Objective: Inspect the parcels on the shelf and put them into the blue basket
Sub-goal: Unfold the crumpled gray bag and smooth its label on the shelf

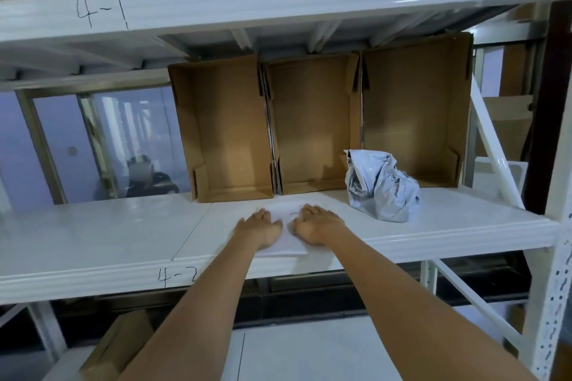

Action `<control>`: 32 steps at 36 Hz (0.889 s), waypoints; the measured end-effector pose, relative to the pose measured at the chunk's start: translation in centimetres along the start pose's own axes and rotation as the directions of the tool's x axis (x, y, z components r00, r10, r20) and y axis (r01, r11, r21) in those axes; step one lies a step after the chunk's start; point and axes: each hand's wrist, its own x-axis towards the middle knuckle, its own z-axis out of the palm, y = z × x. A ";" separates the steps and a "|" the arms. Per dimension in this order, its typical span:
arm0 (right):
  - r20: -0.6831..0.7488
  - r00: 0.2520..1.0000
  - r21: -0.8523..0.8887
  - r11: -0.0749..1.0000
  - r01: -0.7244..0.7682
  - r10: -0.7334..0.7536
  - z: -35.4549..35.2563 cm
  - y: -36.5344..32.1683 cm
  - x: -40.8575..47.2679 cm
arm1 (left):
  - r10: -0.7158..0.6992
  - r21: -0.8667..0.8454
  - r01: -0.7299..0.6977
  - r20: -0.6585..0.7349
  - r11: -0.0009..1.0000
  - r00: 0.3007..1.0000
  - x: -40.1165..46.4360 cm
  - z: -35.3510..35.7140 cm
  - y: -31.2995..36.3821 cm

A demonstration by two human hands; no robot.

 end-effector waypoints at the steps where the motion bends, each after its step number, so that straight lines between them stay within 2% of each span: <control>1: 0.004 1.000 0.007 1.000 -0.025 0.025 -0.1 0.4 -0.1 | -0.014 0.016 0.013 0.006 1.000 1.000 -0.1 -0.1 -0.2; 4: 0.009 0.997 -0.004 0.997 -0.072 0.072 -0.2 1.0 -0.4 | -0.050 0.037 0.050 0.008 0.998 0.999 -0.4 -0.3 -0.6; 10: -0.029 0.998 -0.017 0.998 -0.064 0.064 -0.3 0.8 -1.1 | -0.058 0.010 0.058 -0.031 0.998 0.998 -0.6 0.0 -0.7; 13: -0.161 0.984 -0.106 0.990 -0.093 0.075 -0.4 0.5 -1.4 | -0.120 -0.027 0.118 -0.086 0.993 0.989 -0.6 0.2 -0.7; 16: -0.368 0.930 -0.261 0.960 -0.099 -0.004 -0.9 -0.7 -2.0 | -0.185 -0.115 0.169 -0.138 0.979 0.973 -0.8 -0.1 -0.1; 17: -0.388 0.921 -0.259 0.962 -0.089 -0.019 -1.1 -1.2 -2.1 | -0.193 -0.168 0.167 -0.156 0.972 0.969 -1.0 -0.3 0.1; 19: -0.329 0.944 -0.133 0.988 -0.077 0.029 -1.6 -2.2 -2.3 | -0.221 -0.319 0.163 -0.154 0.934 0.963 -1.3 -1.0 0.7; 21: -0.222 0.971 0.035 0.996 -0.088 0.093 -1.9 -2.9 -2.3 | -0.258 -0.513 0.169 -0.107 0.841 0.960 -1.3 -1.8 1.2; 22: -0.191 0.976 0.089 0.992 -0.093 0.109 -2.0 -3.1 -2.3 | -0.278 -0.623 0.175 -0.072 0.763 0.958 -1.4 -2.3 1.3; 25: -0.143 0.978 0.181 0.976 -0.124 0.150 -2.1 -3.4 -2.1 | -0.339 -0.902 0.160 0.016 0.401 0.941 -0.9 -3.2 1.1; 27: -0.121 0.978 0.237 0.962 -0.137 0.169 -2.2 -3.5 -2.2 | -0.312 -0.977 0.132 0.074 0.168 0.947 -1.1 -3.8 0.6; 30: -0.117 0.977 0.333 0.934 -0.132 0.180 -2.4 -3.9 -2.2 | -0.260 -0.994 0.107 0.101 0.007 0.960 -2.0 -4.6 0.2; 32: -0.087 0.981 0.481 0.870 -0.110 0.172 -2.5 -4.3 -1.7 | -0.169 -0.992 0.094 0.107 -0.081 0.980 -2.6 -4.9 0.2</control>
